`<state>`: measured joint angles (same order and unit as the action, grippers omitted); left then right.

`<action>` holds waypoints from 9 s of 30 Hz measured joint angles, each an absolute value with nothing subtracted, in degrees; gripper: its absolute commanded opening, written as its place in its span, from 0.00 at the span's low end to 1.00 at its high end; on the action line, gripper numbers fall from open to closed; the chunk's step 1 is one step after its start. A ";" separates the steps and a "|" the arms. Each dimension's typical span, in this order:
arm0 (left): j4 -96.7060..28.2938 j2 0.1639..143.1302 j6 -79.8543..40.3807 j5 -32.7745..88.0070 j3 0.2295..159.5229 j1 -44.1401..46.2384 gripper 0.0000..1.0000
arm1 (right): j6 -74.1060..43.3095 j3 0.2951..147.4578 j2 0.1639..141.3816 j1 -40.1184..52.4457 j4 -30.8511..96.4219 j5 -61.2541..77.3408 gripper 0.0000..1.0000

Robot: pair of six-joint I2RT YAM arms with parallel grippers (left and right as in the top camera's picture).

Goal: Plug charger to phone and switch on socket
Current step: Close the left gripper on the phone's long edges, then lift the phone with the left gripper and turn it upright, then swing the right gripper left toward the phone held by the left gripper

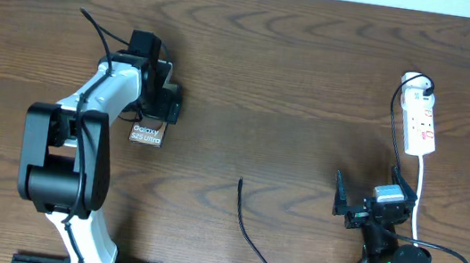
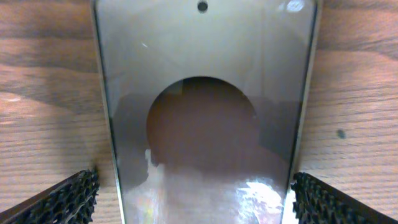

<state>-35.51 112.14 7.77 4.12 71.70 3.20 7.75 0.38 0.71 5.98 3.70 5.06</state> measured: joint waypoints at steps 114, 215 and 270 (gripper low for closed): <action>-35.07 113.06 7.97 3.90 71.94 3.20 0.46 | 7.75 0.38 0.71 5.98 3.70 5.06 0.99; -31.46 85.01 -75.24 50.48 73.36 -12.51 0.07 | 7.75 0.38 0.71 5.98 3.68 5.06 0.99; -51.22 87.07 -67.37 8.64 72.49 -3.79 0.08 | 0.43 70.87 87.92 6.63 -7.92 72.75 0.99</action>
